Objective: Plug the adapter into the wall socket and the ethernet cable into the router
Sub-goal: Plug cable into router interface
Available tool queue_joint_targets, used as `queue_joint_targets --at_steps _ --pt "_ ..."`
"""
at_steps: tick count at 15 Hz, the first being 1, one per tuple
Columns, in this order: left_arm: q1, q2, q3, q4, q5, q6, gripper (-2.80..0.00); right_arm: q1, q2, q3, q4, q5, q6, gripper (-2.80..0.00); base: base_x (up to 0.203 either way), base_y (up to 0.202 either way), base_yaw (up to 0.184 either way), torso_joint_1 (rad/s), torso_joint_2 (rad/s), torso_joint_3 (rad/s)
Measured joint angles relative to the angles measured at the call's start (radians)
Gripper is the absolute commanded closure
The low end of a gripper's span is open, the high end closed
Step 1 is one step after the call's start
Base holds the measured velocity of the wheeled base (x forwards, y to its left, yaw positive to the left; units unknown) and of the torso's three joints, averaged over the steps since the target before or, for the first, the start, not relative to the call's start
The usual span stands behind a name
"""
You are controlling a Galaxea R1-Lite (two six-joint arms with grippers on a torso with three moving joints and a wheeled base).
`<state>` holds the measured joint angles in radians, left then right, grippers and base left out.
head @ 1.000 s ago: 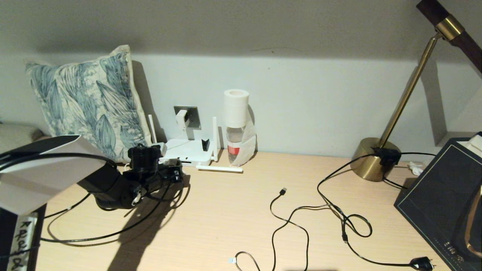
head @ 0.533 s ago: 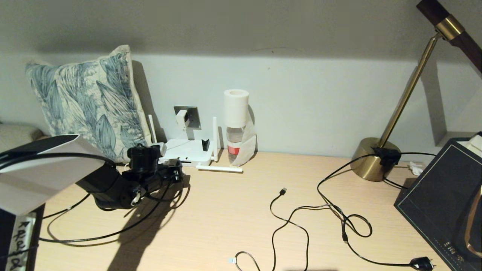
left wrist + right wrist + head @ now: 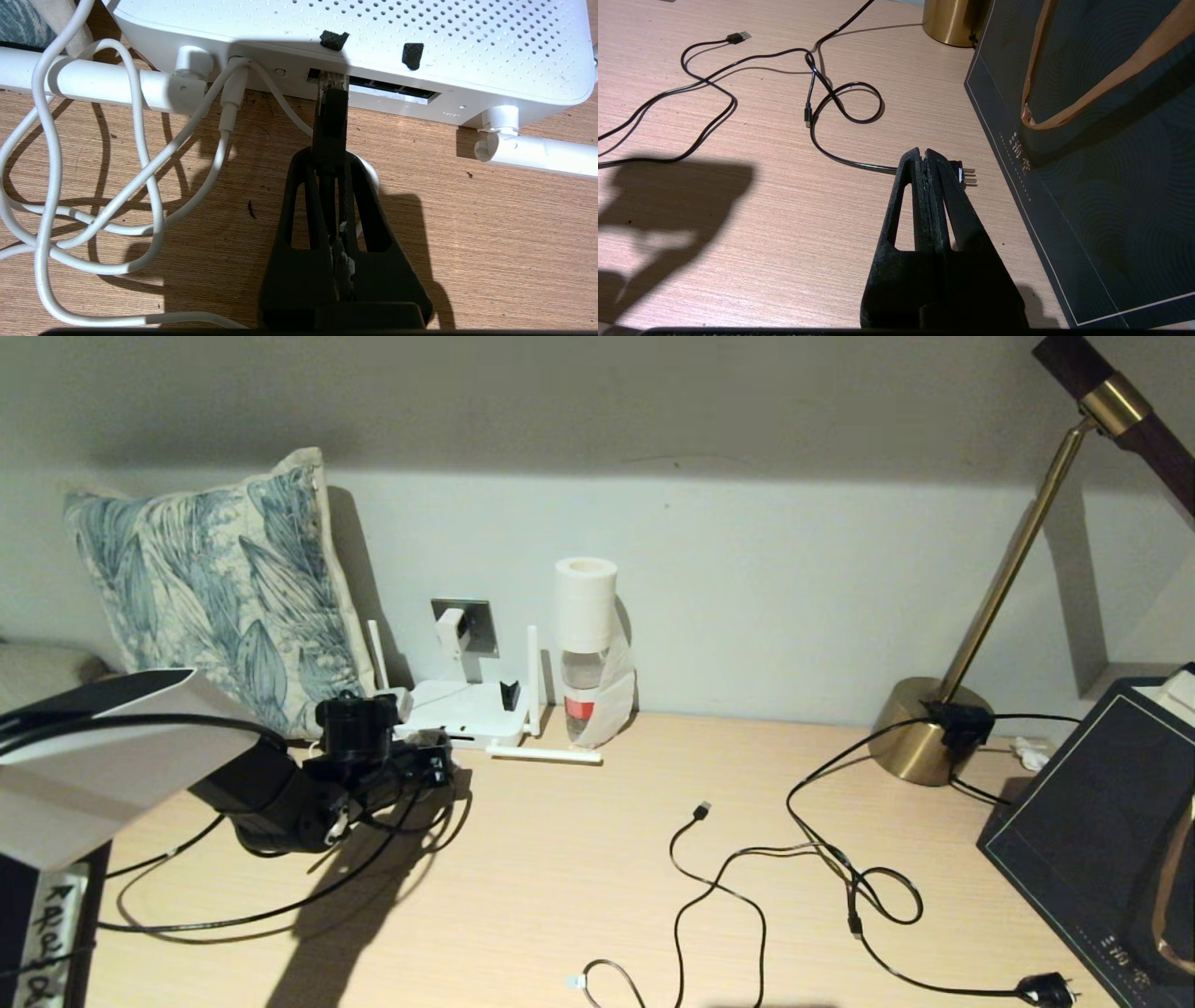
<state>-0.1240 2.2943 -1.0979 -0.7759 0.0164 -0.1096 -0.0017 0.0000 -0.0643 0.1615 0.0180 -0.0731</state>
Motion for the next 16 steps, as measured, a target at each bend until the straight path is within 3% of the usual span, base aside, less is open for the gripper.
queue_joint_targets --at_steps 16 --pt "0.003 0.002 0.0 -0.003 0.0 0.0 0.0 0.0 0.0 0.0 0.0 0.0 0.0 0.0 0.0 0.0 0.0 0.0 0.0 0.0"
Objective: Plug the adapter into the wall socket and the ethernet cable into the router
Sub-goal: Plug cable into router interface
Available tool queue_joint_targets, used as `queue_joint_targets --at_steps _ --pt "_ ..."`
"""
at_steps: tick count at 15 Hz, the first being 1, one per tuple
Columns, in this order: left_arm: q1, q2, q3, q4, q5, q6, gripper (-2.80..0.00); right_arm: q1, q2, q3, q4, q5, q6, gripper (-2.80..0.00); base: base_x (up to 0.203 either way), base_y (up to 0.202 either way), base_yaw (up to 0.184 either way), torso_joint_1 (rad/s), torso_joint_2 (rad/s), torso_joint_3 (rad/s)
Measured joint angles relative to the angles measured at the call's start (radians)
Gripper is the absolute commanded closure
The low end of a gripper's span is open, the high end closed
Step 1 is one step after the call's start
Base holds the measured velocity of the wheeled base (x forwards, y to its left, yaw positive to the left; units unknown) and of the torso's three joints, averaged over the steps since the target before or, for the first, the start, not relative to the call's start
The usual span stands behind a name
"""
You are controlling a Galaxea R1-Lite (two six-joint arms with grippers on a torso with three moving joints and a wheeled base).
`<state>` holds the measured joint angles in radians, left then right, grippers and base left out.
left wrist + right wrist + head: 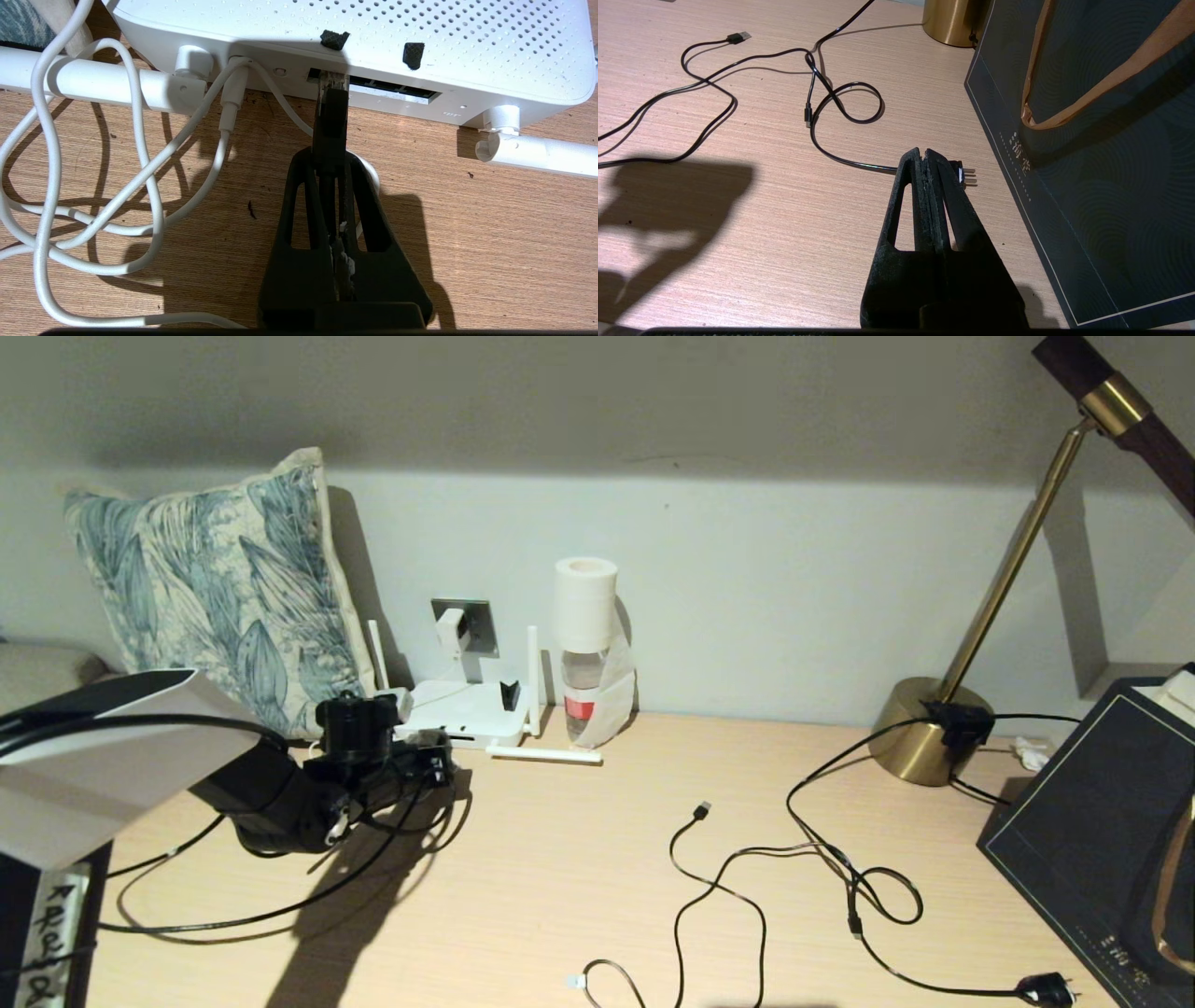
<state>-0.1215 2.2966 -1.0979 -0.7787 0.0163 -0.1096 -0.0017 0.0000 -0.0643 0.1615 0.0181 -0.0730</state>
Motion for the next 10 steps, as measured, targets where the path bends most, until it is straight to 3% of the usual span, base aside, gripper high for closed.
queue_joint_targets --at_steps 10 --pt "0.007 -0.001 0.006 0.0 -0.001 0.0 0.0 0.0 0.0 0.0 0.0 0.0 0.0 0.0 0.0 0.0 0.0 0.0 0.0 0.0"
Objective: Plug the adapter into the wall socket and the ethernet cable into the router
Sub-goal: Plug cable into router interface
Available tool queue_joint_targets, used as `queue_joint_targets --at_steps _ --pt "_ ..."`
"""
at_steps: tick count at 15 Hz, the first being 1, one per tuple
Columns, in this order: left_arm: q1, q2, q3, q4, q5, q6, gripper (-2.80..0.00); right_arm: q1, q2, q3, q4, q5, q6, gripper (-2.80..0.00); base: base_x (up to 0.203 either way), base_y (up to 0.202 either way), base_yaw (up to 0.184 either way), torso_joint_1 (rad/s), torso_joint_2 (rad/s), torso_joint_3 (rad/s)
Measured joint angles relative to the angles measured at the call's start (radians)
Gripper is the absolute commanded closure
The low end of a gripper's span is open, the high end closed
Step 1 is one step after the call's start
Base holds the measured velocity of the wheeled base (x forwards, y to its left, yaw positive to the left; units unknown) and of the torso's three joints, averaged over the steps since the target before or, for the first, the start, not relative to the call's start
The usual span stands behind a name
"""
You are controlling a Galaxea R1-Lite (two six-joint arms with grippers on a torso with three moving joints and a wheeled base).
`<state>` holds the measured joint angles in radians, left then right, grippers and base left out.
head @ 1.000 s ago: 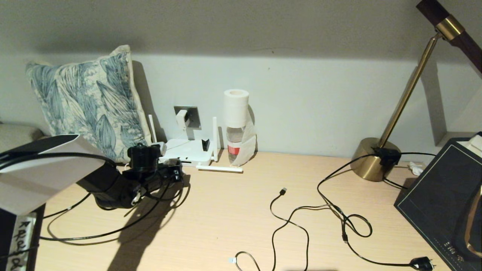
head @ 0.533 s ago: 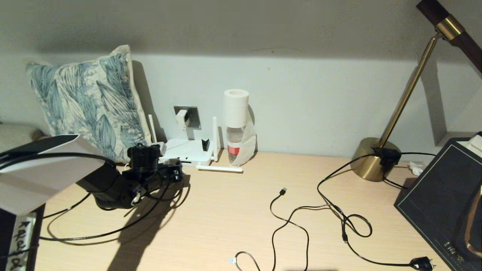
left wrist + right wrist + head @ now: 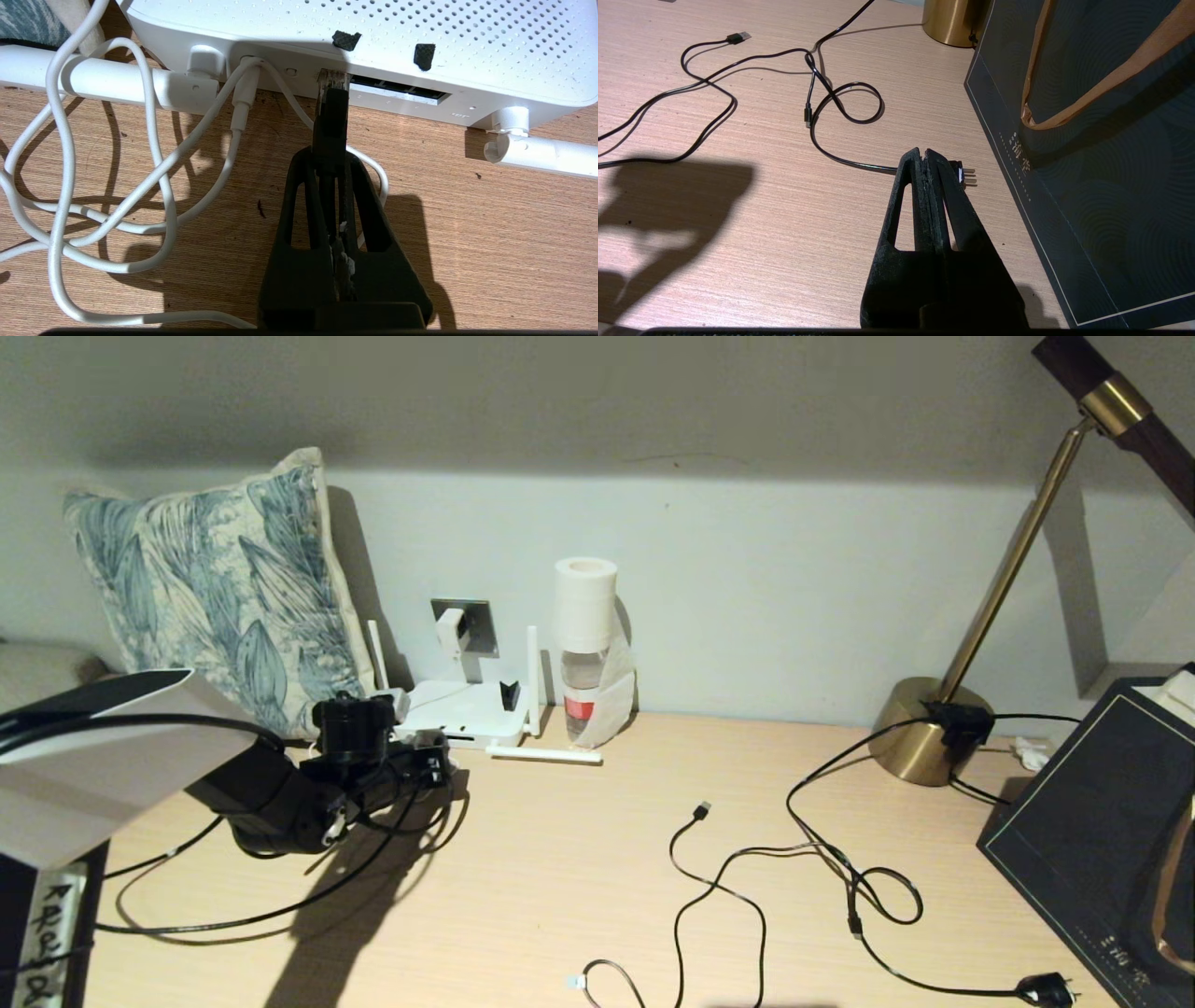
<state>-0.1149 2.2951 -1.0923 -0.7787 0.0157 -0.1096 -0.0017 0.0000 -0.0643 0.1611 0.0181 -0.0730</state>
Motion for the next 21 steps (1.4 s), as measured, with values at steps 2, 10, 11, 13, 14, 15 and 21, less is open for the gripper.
queue_joint_targets --at_steps 2,10,11,13,14,15,21 --pt "0.0 0.0 0.001 0.0 0.0 0.0 0.0 0.0 0.0 0.0 0.0 0.0 0.0 0.0 0.0 0.0 0.0 0.0 0.0 0.0" --pt "0.0 -0.001 -0.004 0.003 0.0 0.0 0.0 0.0 0.0 0.0 0.0 0.0 0.0 0.0 0.0 0.0 0.0 0.0 0.0 0.0" --pt "0.0 -0.001 -0.006 0.004 0.0 0.0 0.0 0.0 0.0 0.0 0.0 0.0 0.0 0.0 0.0 0.0 0.0 0.0 0.0 0.0" --pt "0.0 -0.001 -0.007 0.005 0.0 0.0 0.0 0.0 0.0 0.0 0.0 0.0 0.0 0.0 0.0 0.0 0.0 0.0 0.0 0.0" --pt "0.0 -0.001 -0.007 0.005 0.0 0.0 0.0 0.0 0.0 0.0 0.0 0.0 0.0 0.0 0.0 0.0 0.0 0.0 0.0 0.0" --pt "0.0 -0.001 -0.008 0.005 0.001 0.001 0.0 0.0 0.0 0.0 0.0 0.0 0.0 0.0 0.0 0.0 0.0 0.0 0.0 0.0" --pt "-0.002 0.0 -0.014 0.004 0.001 0.001 0.0 0.0 0.0 0.0 0.0 0.0 0.0 0.0 0.0 0.0 0.0 0.0 0.0 0.0"
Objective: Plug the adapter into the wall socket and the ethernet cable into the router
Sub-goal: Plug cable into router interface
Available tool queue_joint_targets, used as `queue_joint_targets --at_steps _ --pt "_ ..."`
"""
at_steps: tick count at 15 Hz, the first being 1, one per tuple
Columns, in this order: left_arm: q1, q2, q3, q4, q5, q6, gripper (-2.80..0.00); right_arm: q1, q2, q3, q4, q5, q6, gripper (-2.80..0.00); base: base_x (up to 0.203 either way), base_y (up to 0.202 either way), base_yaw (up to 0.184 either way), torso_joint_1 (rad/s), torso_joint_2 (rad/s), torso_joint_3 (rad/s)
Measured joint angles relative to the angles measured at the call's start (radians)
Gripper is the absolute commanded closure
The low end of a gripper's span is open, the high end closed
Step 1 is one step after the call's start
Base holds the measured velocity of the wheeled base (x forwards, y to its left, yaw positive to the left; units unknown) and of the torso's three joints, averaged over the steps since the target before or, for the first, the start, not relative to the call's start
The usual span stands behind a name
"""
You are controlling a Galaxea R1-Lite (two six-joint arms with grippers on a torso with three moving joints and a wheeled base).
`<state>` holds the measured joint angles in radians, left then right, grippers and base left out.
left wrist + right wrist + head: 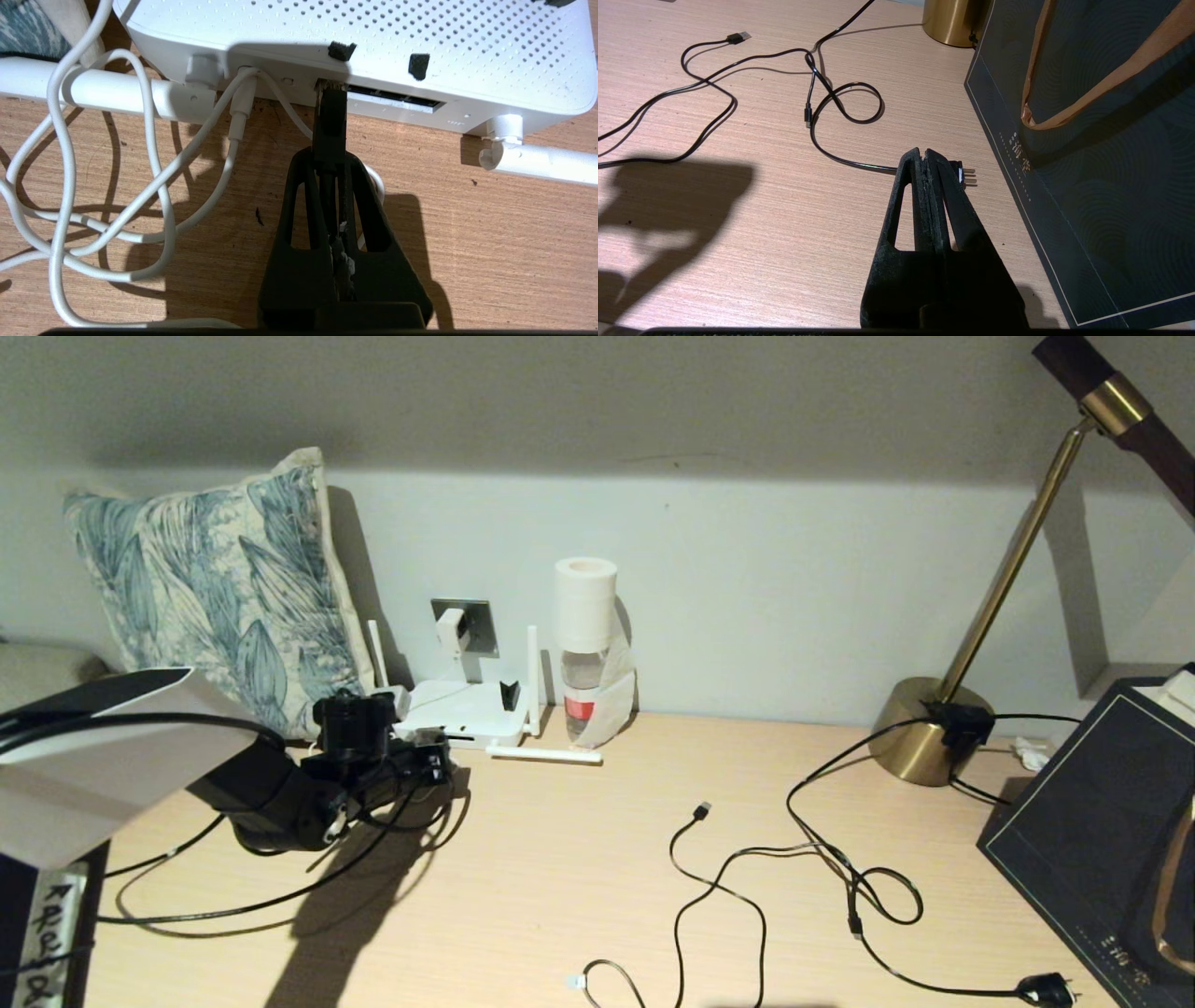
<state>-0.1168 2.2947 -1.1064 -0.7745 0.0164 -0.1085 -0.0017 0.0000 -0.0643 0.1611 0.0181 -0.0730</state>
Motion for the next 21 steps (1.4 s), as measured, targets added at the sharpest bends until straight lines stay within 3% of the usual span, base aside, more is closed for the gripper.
queue_joint_targets --at_steps 21 --pt "0.001 0.025 -0.049 0.031 -0.003 0.0 0.0 0.0 0.0 0.0 0.0 0.0 0.0 0.0 0.0 0.0 0.0 0.0 0.0 0.0"
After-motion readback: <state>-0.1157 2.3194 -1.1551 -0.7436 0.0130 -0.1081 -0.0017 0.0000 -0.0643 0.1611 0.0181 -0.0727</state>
